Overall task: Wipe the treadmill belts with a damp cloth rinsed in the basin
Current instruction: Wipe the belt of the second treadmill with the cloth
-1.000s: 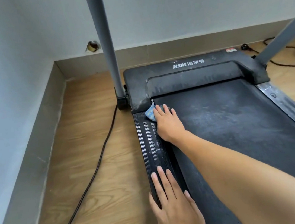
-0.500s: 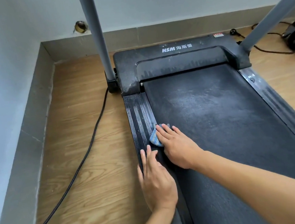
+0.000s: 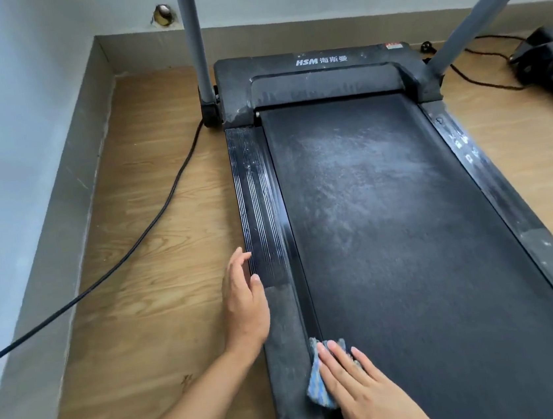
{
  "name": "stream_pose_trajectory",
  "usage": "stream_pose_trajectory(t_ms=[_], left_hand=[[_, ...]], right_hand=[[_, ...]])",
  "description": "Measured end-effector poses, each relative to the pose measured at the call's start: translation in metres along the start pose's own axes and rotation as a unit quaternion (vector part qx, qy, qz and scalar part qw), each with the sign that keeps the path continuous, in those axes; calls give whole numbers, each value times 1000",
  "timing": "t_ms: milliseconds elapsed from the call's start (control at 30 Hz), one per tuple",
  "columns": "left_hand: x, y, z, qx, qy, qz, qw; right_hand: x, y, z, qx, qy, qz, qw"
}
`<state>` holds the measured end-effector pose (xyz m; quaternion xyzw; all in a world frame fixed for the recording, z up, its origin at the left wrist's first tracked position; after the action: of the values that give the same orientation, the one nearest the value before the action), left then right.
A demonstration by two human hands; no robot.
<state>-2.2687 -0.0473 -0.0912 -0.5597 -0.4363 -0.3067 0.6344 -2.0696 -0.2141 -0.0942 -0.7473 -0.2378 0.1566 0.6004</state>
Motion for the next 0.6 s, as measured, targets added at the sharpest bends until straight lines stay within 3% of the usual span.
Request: stream_pose_trajectory(t_ms=[133,267,400,600], left_hand=[[-5,-21,-60,-104,46,59,992],[-12,-35,-103,-216,55,107,969],[-13,-52,-136,-277,63,170,944],[-4,-54,-162,-308,47,219,925]], right_hand=[[2,-18,-3,-31,11,45,998],[44,-44,82,-64,68,101,991],[71,-67,155,-82,116,109,984],[32,-49,73,-62,60,118,989]])
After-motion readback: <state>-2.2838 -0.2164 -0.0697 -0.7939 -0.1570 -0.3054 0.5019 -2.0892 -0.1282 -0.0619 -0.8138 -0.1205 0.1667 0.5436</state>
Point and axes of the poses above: each hand's wrist, its own z-axis towards the middle knuckle, its own y-axis out of the palm, x = y × z, the point moved 2 cm from there along z, towards the middle knuckle, and after that the axes turned 1 degree about -y, right-handed, at the moved point
